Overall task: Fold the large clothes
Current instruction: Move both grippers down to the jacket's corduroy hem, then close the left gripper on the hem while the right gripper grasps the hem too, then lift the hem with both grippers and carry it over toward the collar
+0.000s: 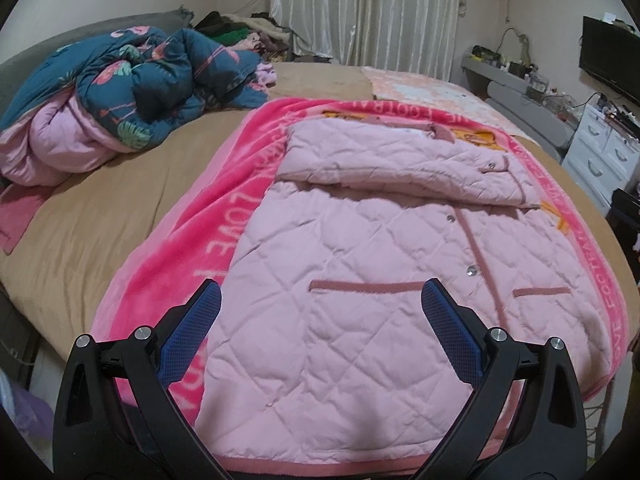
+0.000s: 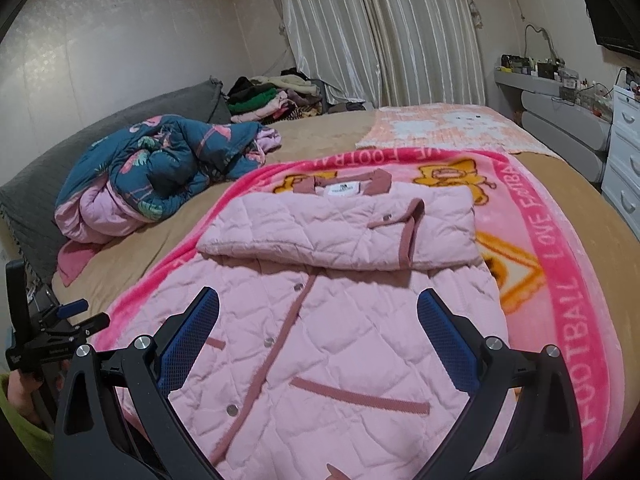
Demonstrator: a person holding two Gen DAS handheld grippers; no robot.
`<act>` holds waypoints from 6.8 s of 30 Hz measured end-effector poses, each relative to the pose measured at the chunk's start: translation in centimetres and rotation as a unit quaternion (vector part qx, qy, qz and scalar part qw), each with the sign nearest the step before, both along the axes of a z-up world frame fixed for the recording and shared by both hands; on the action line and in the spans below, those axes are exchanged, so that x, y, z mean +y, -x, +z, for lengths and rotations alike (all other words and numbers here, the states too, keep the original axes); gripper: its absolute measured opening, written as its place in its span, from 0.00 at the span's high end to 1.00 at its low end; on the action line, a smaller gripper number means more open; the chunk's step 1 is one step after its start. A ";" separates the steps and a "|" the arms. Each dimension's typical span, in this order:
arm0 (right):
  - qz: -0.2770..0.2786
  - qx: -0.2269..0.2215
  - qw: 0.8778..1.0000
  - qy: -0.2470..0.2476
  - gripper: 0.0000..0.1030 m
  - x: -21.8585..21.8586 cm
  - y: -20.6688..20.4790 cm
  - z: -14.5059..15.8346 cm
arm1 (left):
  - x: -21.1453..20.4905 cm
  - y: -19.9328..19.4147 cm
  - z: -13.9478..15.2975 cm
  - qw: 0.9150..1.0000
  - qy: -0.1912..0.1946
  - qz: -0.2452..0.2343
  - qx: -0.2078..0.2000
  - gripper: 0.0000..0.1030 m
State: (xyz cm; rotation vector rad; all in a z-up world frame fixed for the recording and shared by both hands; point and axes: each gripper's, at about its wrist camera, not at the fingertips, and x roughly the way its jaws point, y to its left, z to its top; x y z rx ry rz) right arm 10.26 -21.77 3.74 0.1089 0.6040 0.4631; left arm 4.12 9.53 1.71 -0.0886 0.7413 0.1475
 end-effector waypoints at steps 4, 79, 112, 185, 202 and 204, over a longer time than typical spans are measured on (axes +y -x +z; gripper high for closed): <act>-0.002 0.012 1.000 0.008 0.04 -0.5 0.2 -1.1 | 0.7 0.2 -1.0 1.000 0.001 0.009 0.015 0.09; -0.032 0.281 0.958 0.040 0.04 -12.3 5.3 -15.2 | 5.9 -1.5 -9.4 0.968 0.176 -0.032 0.177 0.58; 0.073 0.116 0.982 -0.130 0.75 -11.4 6.2 -6.9 | 5.0 -0.4 -10.2 0.956 0.156 -0.057 0.242 0.70; -0.021 -0.053 0.980 -0.190 0.78 -12.3 -8.9 4.4 | 4.0 -12.8 9.0 0.993 0.101 -0.059 -0.033 0.88; -0.048 -0.051 0.978 -0.197 0.77 -12.3 -12.6 5.2 | 4.8 -17.1 10.0 0.993 0.096 -0.054 -0.042 0.87; -0.049 -0.050 0.978 -0.199 0.77 -12.3 -13.4 5.3 | 5.0 -17.6 10.1 0.993 0.100 -0.050 -0.044 0.87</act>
